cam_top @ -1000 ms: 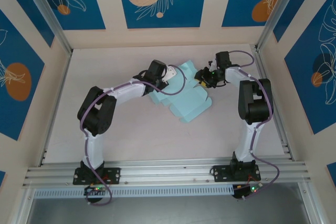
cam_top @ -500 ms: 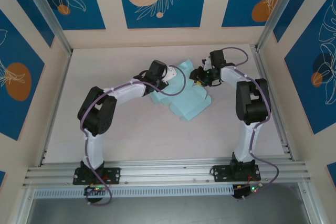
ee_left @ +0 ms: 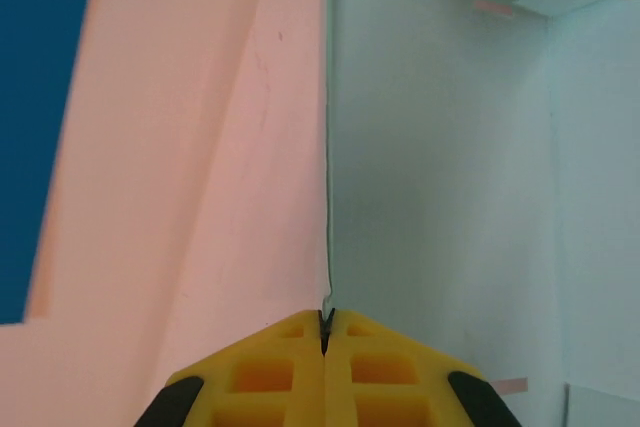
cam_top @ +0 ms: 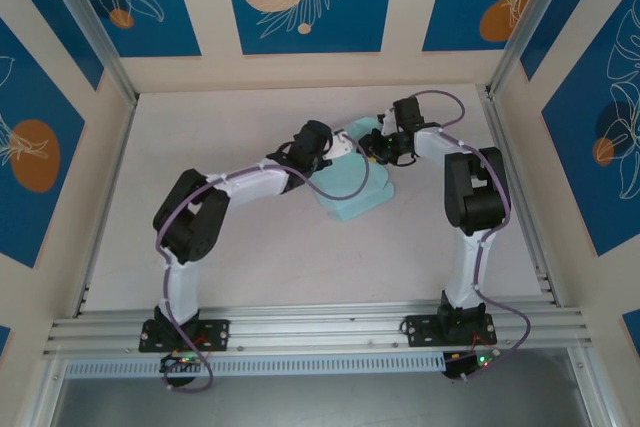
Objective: Fold the paper box
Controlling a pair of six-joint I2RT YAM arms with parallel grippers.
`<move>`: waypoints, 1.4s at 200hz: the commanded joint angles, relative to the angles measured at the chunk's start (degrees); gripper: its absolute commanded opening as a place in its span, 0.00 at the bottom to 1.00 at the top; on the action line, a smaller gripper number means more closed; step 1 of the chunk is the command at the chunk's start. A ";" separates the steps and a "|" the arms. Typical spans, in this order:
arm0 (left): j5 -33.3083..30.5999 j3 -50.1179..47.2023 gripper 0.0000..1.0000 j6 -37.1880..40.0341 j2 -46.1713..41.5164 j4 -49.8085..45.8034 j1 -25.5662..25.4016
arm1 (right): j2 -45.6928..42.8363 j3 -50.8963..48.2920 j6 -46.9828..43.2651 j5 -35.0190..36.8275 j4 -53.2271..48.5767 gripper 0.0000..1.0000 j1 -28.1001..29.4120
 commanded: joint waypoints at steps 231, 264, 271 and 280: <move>-9.70 -11.65 0.00 26.12 5.00 34.03 -5.09 | 4.68 9.07 4.59 -15.79 3.34 0.34 -15.70; -9.46 -11.34 0.00 26.34 5.34 34.15 -5.09 | 12.30 15.15 6.12 -21.56 4.91 0.35 -14.94; -9.44 -11.26 0.00 26.34 5.47 34.15 -5.09 | 13.17 15.99 5.78 -22.20 4.53 0.35 -14.34; -9.41 -11.11 0.00 26.48 5.67 34.07 -5.09 | 14.08 16.90 4.94 -22.38 3.65 0.35 -13.71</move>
